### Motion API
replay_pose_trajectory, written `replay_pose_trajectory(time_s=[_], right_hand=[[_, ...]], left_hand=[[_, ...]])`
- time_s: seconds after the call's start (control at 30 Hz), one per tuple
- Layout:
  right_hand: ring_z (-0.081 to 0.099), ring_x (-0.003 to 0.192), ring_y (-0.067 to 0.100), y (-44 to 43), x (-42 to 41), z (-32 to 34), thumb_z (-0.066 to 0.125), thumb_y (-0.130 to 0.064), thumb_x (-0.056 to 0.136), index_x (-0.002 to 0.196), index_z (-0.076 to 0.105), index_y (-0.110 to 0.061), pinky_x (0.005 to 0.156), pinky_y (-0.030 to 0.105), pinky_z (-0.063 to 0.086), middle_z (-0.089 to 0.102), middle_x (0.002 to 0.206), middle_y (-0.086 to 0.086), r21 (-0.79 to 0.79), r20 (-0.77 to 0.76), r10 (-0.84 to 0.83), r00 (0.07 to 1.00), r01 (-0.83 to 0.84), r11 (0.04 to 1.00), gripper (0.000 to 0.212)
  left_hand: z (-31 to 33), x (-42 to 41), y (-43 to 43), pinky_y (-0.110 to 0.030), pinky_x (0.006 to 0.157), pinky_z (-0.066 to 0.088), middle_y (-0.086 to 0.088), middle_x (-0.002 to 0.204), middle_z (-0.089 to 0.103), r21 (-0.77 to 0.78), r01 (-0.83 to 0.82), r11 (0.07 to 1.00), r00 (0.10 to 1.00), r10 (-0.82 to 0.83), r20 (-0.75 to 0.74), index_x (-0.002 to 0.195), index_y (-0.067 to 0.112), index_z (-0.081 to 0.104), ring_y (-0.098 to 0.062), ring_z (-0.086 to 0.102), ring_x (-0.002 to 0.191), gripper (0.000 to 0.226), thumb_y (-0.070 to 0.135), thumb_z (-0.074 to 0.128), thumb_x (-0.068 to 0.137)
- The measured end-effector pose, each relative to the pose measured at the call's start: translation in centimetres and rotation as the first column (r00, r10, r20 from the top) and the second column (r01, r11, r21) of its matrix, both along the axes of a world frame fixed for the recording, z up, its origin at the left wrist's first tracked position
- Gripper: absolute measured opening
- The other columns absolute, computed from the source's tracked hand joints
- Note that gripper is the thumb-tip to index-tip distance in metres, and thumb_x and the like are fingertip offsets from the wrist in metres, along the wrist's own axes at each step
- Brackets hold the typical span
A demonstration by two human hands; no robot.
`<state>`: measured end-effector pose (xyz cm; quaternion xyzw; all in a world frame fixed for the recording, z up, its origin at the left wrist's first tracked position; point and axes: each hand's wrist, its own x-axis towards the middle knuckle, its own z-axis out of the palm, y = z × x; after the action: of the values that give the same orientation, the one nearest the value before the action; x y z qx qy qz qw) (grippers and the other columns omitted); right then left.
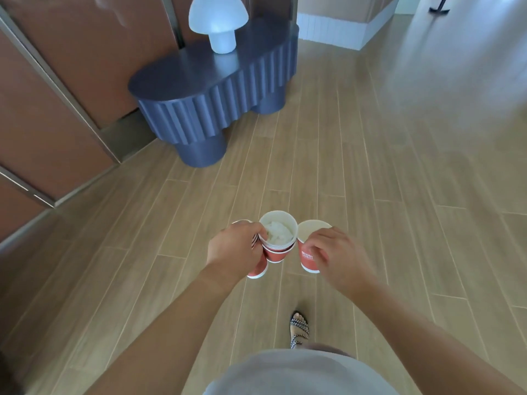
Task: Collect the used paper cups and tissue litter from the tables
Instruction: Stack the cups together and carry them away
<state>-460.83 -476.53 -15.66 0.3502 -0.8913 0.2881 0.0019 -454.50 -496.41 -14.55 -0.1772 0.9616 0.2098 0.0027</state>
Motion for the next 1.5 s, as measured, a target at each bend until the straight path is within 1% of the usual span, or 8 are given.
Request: replay_pose_trajectory(time_s=[0.13,0.37,0.6,0.8,0.97,1.23,1.37,1.5], right_hand=[[0.057,0.078,0.024,-2.5,-9.8,0.6,0.06,-0.003,0.08,0.076,0.066,-0.015,0.059,0.038,0.05,0.066,0.082,-0.004,-0.012,-0.009,0.056,0.998,-0.057,0.998,0.014],[0.056,0.084,0.019,-9.3,-22.9,-0.5,0.059,-0.007,0.082,0.08,0.065,-0.021,0.063,0.034,0.048,0.065,0.088,-0.008,0.027,0.059,0.155,0.986,-0.156,0.987,0.015],[0.058,0.079,0.017,-20.4,-36.5,-1.0,0.063,-0.01,0.078,0.075,0.064,-0.023,0.051,0.027,0.045,0.065,0.084,-0.011,0.074,-0.005,0.218,0.976,-0.217,0.973,0.014],[0.056,0.086,0.016,-30.1,-48.0,0.0,0.059,-0.007,0.081,0.078,0.064,-0.023,0.06,0.034,0.05,0.063,0.089,-0.011,-0.001,0.052,0.194,0.98,-0.194,0.981,0.017],[0.059,0.081,0.025,-36.6,-55.6,0.5,0.061,0.001,0.078,0.075,0.066,-0.014,0.065,0.035,0.05,0.065,0.086,-0.002,-0.013,0.069,0.23,0.971,-0.229,0.973,0.016],[0.058,0.086,0.019,-46.7,-70.1,-0.8,0.058,-0.004,0.082,0.077,0.064,-0.018,0.068,0.031,0.048,0.064,0.087,-0.006,-0.013,0.053,0.287,0.956,-0.287,0.958,0.016],[0.059,0.081,0.023,-52.0,-78.2,-0.4,0.061,-0.004,0.078,0.074,0.064,-0.02,0.07,0.028,0.041,0.065,0.083,-0.007,0.038,-0.013,0.33,0.944,-0.329,0.943,0.017],[0.059,0.079,0.025,-57.1,-84.0,-0.2,0.064,-0.006,0.077,0.072,0.066,-0.019,0.063,0.032,0.047,0.066,0.082,-0.004,0.064,-0.011,0.431,0.902,-0.43,0.901,0.014]], left_hand=[[0.5,-9.0,-2.0,-0.022,0.065,0.036,0.014,0.1,0.061,0.029,-0.057,0.998,0.998,0.058,-0.018,0.096,0.039,0.062,-0.012,0.057,0.088,0.024,0.023,0.053,0.079],[-0.4,-19.6,-8.2,-0.023,0.065,0.039,0.015,0.098,0.061,0.055,-0.18,0.982,0.984,0.18,0.011,0.092,0.04,0.062,-0.012,0.057,0.086,0.025,0.022,0.053,0.077],[-2.1,-31.6,-18.5,-0.023,0.064,0.038,0.015,0.098,0.06,0.066,-0.263,0.963,0.965,0.261,0.034,0.093,0.04,0.062,-0.012,0.054,0.081,0.025,0.023,0.055,0.076],[-0.2,-42.8,-27.9,-0.02,0.054,0.032,0.014,0.092,0.061,0.049,-0.271,0.961,0.962,0.272,-0.022,0.091,0.038,0.061,-0.01,0.049,0.072,0.024,0.021,0.052,0.076],[0.5,-50.1,-33.9,-0.024,0.063,0.039,0.014,0.096,0.061,0.051,-0.274,0.96,0.961,0.275,-0.007,0.093,0.037,0.062,-0.014,0.057,0.08,0.024,0.021,0.052,0.078],[-1.0,-63.3,-43.4,-0.024,0.067,0.04,0.017,0.101,0.061,-0.008,-0.316,0.949,0.949,0.316,-0.004,0.096,0.04,0.062,-0.013,0.059,0.092,0.027,0.022,0.05,0.08],[-1.1,-70.5,-47.8,-0.023,0.067,0.041,0.018,0.103,0.061,-0.023,-0.372,0.928,0.928,0.373,0.02,0.099,0.042,0.06,-0.013,0.058,0.09,0.029,0.023,0.046,0.081],[-1.1,-75.6,-51.9,-0.023,0.064,0.037,0.017,0.102,0.06,-0.053,-0.428,0.902,0.901,0.43,0.046,0.102,0.041,0.059,-0.011,0.056,0.087,0.027,0.026,0.047,0.083]])
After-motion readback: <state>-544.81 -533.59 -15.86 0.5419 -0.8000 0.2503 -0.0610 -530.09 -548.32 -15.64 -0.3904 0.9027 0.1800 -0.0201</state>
